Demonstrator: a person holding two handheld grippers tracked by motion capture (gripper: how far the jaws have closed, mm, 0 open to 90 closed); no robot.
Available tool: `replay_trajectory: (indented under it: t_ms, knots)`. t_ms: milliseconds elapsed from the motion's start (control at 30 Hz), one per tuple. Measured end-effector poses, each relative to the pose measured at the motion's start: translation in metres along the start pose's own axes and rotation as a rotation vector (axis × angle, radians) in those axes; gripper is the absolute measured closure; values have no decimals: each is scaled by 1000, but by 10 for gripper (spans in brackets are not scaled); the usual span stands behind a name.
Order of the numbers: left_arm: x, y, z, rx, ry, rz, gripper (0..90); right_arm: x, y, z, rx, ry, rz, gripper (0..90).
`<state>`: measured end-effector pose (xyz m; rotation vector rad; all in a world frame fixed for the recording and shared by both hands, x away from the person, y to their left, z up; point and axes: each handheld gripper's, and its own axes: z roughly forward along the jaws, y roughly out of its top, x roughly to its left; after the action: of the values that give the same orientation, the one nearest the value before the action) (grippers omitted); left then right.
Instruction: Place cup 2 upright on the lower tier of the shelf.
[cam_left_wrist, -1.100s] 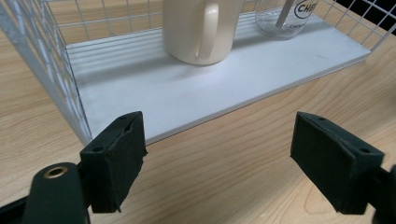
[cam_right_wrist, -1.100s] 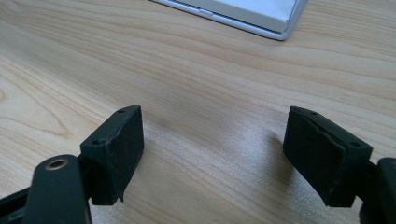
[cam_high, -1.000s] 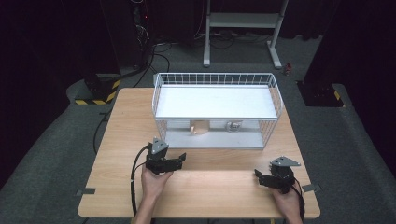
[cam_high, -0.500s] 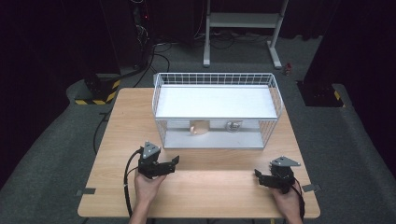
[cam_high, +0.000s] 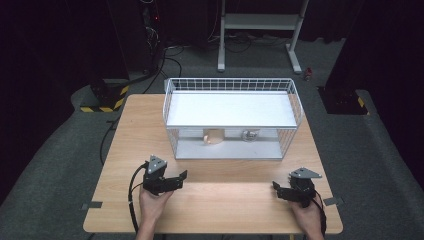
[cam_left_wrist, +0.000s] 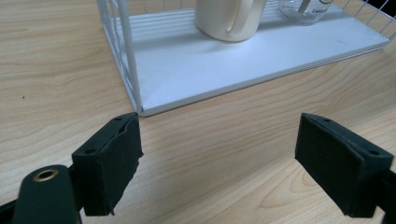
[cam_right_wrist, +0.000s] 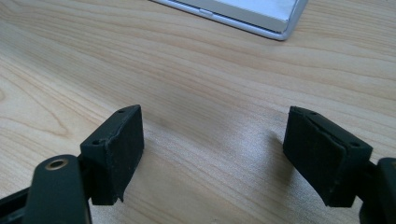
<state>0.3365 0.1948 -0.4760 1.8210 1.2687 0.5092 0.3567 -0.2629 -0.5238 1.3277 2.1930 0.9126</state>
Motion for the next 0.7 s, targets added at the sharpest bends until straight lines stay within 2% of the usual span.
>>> replay_trajectory:
  t_ms: [133, 533, 700]
  knots:
    - [2, -5, -2, 11, 18, 9, 148, 0, 0, 0, 0, 1, 0, 206]
    - [10, -15, -1, 31, 49, -19, 147, 0, 0, 0, 0, 1, 0, 206]
    - [13, -20, 2, 57, 74, -7, 147, 0, 0, 0, 0, 0, 0, 206]
